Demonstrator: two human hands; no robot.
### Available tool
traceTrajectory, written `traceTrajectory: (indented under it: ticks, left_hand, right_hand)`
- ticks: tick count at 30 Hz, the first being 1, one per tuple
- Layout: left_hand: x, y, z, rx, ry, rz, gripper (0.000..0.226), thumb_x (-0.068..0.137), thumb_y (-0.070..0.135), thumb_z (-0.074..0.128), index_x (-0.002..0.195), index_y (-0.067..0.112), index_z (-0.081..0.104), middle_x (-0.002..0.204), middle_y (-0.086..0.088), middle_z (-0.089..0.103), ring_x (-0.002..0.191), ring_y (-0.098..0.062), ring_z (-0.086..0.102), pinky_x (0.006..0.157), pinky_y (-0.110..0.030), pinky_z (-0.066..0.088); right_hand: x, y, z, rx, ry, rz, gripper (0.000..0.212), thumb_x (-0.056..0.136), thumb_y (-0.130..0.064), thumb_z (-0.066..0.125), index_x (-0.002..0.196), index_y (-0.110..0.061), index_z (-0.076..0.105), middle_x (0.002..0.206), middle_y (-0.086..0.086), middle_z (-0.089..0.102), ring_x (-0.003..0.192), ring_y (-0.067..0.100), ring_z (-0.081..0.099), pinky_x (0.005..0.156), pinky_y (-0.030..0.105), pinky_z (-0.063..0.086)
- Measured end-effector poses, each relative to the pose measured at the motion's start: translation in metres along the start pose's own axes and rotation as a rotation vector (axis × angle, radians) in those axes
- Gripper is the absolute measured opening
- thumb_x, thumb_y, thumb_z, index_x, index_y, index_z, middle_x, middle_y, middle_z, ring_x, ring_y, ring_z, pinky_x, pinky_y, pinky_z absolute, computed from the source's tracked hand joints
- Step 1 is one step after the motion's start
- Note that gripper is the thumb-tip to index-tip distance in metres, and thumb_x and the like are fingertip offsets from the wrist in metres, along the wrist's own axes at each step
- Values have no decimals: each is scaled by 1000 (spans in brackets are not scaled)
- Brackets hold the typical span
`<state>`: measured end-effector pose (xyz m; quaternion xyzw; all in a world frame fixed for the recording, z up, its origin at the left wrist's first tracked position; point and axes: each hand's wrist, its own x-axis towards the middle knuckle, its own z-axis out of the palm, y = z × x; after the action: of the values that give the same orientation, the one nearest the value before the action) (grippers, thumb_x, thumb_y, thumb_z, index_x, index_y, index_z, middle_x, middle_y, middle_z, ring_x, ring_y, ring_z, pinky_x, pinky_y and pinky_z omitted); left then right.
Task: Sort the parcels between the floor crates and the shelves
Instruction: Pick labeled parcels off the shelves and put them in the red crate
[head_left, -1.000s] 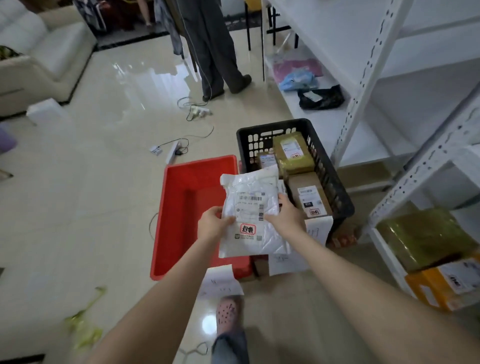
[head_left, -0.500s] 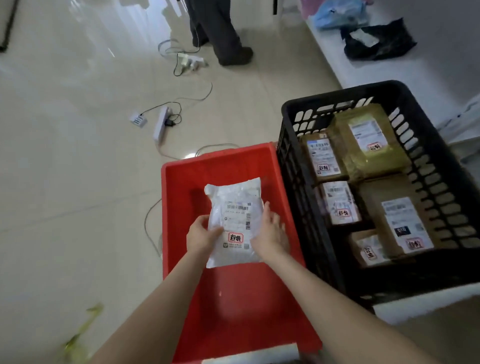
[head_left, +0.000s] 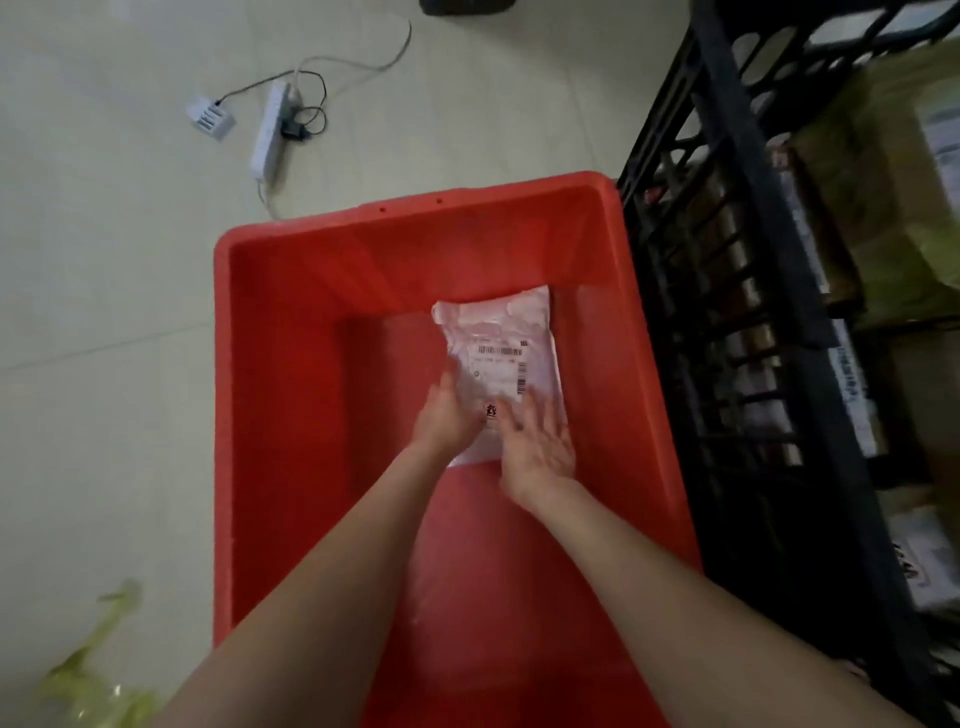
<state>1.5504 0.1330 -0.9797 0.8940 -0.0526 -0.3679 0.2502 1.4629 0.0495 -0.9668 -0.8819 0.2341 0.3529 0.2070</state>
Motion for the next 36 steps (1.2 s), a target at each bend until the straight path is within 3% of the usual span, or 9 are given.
traceTrajectory:
  ticks: [3, 5, 8, 12, 15, 17, 20, 28, 36]
  left_hand:
    - [2, -4, 5, 240, -174, 118, 100, 84, 19, 67, 152, 19, -7, 159, -15, 2, 144, -32, 20, 112, -41, 28]
    - [2, -5, 6, 340, -179, 137, 100, 83, 16, 67, 152, 21, -6, 160, -12, -4, 144, -32, 19, 112, -41, 30]
    - [-10, -6, 1, 495, -80, 106, 97, 82, 13, 66, 152, 20, -1, 159, -13, -1, 141, -35, 23, 108, -42, 34]
    - [-44, -1, -11, 694, -98, 135, 100, 83, 21, 69, 152, 16, -3, 158, -15, -1, 144, -32, 17, 109, -39, 31]
    - [-70, 11, -25, 814, -102, 164, 102, 83, 25, 71, 152, 17, -4, 159, -14, -4, 146, -29, 11, 111, -39, 28]
    - [-89, 24, -35, 868, -84, 197, 103, 82, 27, 72, 152, 18, -3, 159, -13, -1, 146, -28, 11, 113, -39, 27]
    - [-120, 42, -48, 905, -71, 241, 106, 80, 31, 73, 152, 20, -4, 159, -11, 2, 145, -26, 13, 113, -38, 25]
    - [-198, 94, -83, 939, -53, 371, 115, 72, 40, 79, 152, 21, -1, 159, -8, 7, 144, -24, 17, 110, -37, 29]
    - [-293, 151, -95, 1024, -37, 649, 105, 79, 36, 73, 152, 21, -1, 158, -5, 13, 142, -26, 24, 107, -40, 35]
  right_hand:
    - [10, 0, 0, 24, -13, 20, 79, 93, -15, 52, 151, -30, 2, 159, 3, -16, 146, 33, -11, 119, 44, 3]
    - [15, 1, -2, 33, -10, 21, 76, 94, -17, 51, 152, -30, 3, 159, 4, -15, 146, 34, -10, 119, 44, 4]
    - [12, 4, -4, -6, -12, 39, 83, 91, -13, 56, 152, -29, 2, 159, 5, -16, 146, 33, -11, 119, 42, 4]
    - [-16, 4, -8, -22, -34, 45, 88, 89, -11, 56, 152, -28, -3, 158, 7, -19, 145, 30, -17, 119, 41, 4]
    - [-43, 1, -21, -6, 6, 24, 81, 91, -7, 50, 152, -28, 1, 160, 7, -13, 147, 28, -10, 118, 41, 12]
    - [-61, 0, -36, -8, 51, 14, 87, 88, -7, 56, 152, -28, 2, 160, 7, -8, 147, 28, -4, 117, 41, 17]
    - [-92, -1, -57, 6, 105, 18, 96, 82, -6, 64, 152, -30, 2, 159, 5, -7, 147, 28, -2, 115, 40, 17]
    - [-184, 2, -95, 112, 302, 51, 73, 91, -18, 50, 151, -29, 9, 158, 2, 6, 144, 25, 10, 111, 40, 23]
    - [-308, 29, -104, 172, 481, 199, 76, 91, -18, 55, 151, -29, 9, 157, 2, 13, 144, 25, 14, 110, 39, 25]
